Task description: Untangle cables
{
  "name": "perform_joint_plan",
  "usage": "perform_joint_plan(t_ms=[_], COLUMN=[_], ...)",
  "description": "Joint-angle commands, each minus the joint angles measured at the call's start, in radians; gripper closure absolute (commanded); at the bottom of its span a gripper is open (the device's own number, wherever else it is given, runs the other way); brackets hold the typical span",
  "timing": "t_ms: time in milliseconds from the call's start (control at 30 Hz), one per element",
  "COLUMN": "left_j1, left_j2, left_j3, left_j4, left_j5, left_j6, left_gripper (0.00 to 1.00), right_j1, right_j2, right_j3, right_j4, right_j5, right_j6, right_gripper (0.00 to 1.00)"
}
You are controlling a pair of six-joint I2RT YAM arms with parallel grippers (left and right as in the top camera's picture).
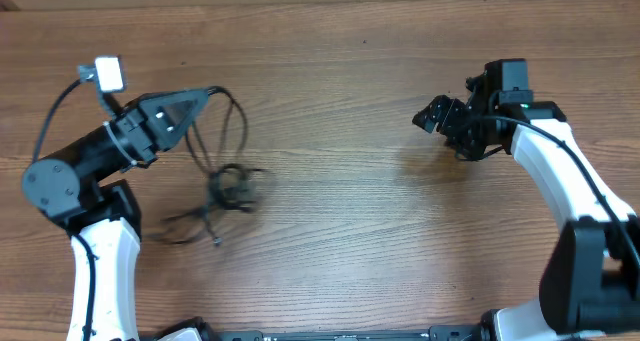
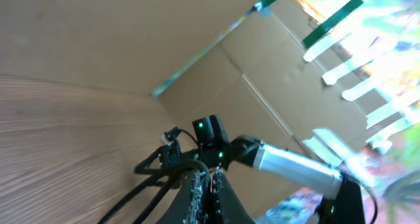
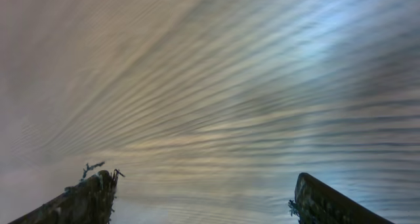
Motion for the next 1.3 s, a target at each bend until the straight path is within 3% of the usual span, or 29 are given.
perform_joint_plan(t_ms=[0,233,367,500,567,600,867,1033,1133,1267], left_j1=[-0.067,-0.206,-0.321,-0.439,-0.465,-0.469,-0.469,-0.471,-0.471,-0.471], left_j2=[-0.02,-0.019,-0.004,0.037,0.055,0.062,0.075,0.075,0.075,0.075], left_j3=[0.027,0.027,0.027,0.026,0.026,0.026,0.026,0.026,0.026,0.026], left_j4=[-0.113,-0.782,-1.128,-1.313,-1.37,-1.398,-1.582,-1.588,-1.586,-1.589], left_j5=[-0.216,-0.572,-0.852,-1.052,-1.113,-1.134,-1.223,-1.187,-1.156,-1.156], left_j6=[-0.001,0.071,0.249,0.417,0.521,0.544,0.632,0.629,0.628,0.628], left_gripper=[0.96,0.95,0.91,0.53,0.12,0.08,0.02,0.09,0.25,0.51], right_j1=[0.002,0.056,0.12,0.16,0.177,0.183,0.249,0.333,0.398,0.456], right_j2=[-0.105,-0.199,-0.204,-0.204,-0.204,-0.204,-0.203,-0.201,-0.191,-0.184], right_j3=[0.004,0.004,0.004,0.004,0.004,0.004,0.003,-0.002,-0.039,-0.13], right_j4=[-0.018,-0.114,-0.14,-0.137,-0.138,-0.14,-0.148,-0.155,-0.1,0.116], right_j5=[-0.153,-0.241,-0.237,-0.203,-0.175,-0.168,-0.184,-0.214,-0.214,-0.214], right_j6=[-0.098,-0.194,-0.194,-0.193,-0.193,-0.193,-0.176,0.02,0.223,0.479], right_gripper=[0.14,0.15,0.15,0.15,0.15,0.14,0.14,0.07,0.1,0.17])
